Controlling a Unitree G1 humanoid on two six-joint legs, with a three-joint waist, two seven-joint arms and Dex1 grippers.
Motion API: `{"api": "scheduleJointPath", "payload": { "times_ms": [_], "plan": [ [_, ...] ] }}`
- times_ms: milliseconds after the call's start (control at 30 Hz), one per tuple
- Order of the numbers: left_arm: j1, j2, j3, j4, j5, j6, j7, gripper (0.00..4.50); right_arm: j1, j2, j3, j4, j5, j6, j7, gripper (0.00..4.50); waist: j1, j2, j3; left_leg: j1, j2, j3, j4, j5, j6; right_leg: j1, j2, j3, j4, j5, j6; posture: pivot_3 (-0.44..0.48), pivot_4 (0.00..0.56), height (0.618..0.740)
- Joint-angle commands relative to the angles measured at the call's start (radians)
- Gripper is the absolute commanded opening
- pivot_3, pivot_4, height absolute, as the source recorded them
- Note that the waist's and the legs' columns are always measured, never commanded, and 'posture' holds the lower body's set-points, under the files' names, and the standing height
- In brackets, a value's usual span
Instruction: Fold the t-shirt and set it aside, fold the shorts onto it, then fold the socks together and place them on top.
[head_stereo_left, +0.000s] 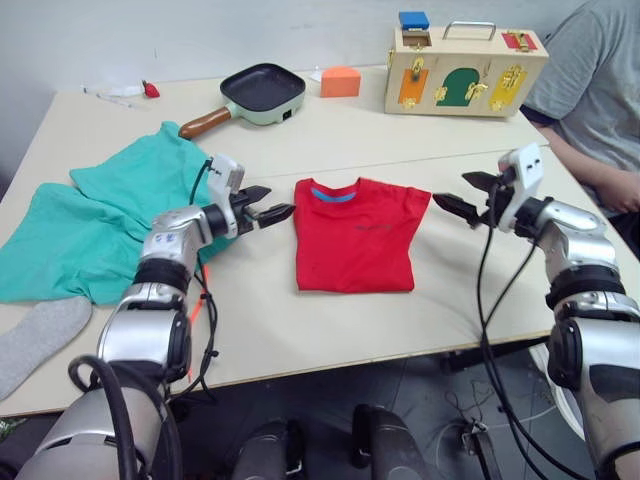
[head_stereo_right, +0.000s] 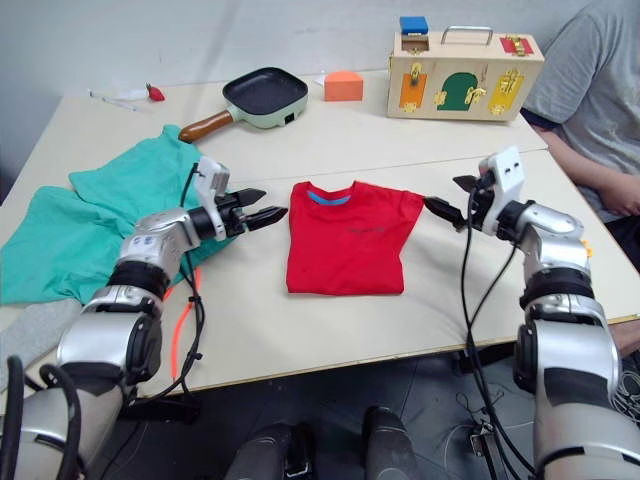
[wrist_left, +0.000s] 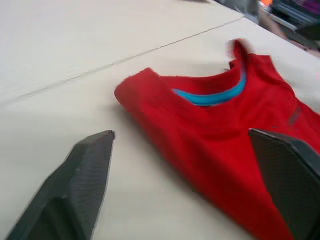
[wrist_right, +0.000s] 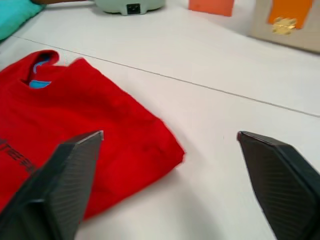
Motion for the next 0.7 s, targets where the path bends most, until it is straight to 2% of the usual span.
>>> {"api": "scheduleJointPath", "payload": {
  "times_ms": [33,133,233,300,433,567,633,700],
  "plan": [
    [0.074,0.041,-0.051,-0.203,0.014,-0.19,-0.184,4.5,0.084,-0.012,0.018,-0.214,0.046,-0.022,0.185,4.45,0.001,0.0,0.0,0.0,0.0,0.0,0.0,0.0,0.0,0.0,0.0,0.0,0.0,0.0,0.0,0.0,0.15,0.74],
    [0.164,0.077,-0.103,-0.33,0.027,-0.305,-0.296,4.5,0.244,-0.033,0.109,-0.451,0.011,-0.107,0.321,4.45,0.004,0.0,0.0,0.0,0.0,0.0,0.001,0.0,0.0,0.0,0.0,0.001,0.001,0.0,0.0,0.0,0.15,0.74],
    [0.242,0.085,-0.164,-0.449,0.047,-0.317,-0.339,4.5,0.359,-0.009,0.156,-0.612,0.001,-0.133,0.318,4.45,0.008,0.0,0.0,0.002,0.0,0.0,0.001,-0.001,-0.001,0.001,-0.001,0.0,0.001,0.0,0.0,0.0,0.15,0.74],
    [0.285,0.073,-0.202,-0.5,0.081,-0.316,-0.314,4.5,0.399,0.008,0.187,-0.654,-0.034,-0.17,0.285,4.45,0.01,0.0,0.0,0.002,-0.001,0.001,0.001,0.0,0.0,0.0,-0.003,0.001,0.002,0.0,0.0,0.0,0.15,0.74],
    [0.336,0.033,-0.268,-0.539,0.171,-0.34,-0.221,4.5,0.419,0.035,0.229,-0.617,-0.113,-0.279,0.216,4.45,0.021,0.0,0.0,0.002,-0.002,0.0,0.002,0.0,0.001,0.001,-0.008,0.002,0.002,0.001,-0.002,0.0,0.15,0.74],
    [0.313,0.003,-0.295,-0.469,0.259,-0.391,-0.089,4.5,0.385,0.059,0.244,-0.53,-0.18,-0.375,0.117,4.45,0.028,0.0,0.0,0.002,-0.001,-0.001,0.002,0.0,0.001,0.001,-0.009,0.003,0.002,0.001,-0.003,0.0,0.15,0.74],
    [0.296,-0.008,-0.302,-0.436,0.289,-0.403,-0.038,4.5,0.372,0.068,0.248,-0.507,-0.192,-0.391,0.092,4.07,0.028,0.0,0.0,0.002,-0.001,-0.001,0.002,0.0,0.001,0.001,-0.01,0.003,0.002,0.001,-0.003,0.0,0.15,0.74],
    [0.283,-0.017,-0.305,-0.408,0.303,-0.409,-0.005,4.09,0.371,0.069,0.259,-0.491,-0.203,-0.408,0.094,3.46,0.028,0.0,0.0,0.002,-0.001,-0.001,0.002,0.001,0.001,0.001,-0.01,0.003,0.002,0.002,-0.003,0.0,0.15,0.74]
  ]
}}
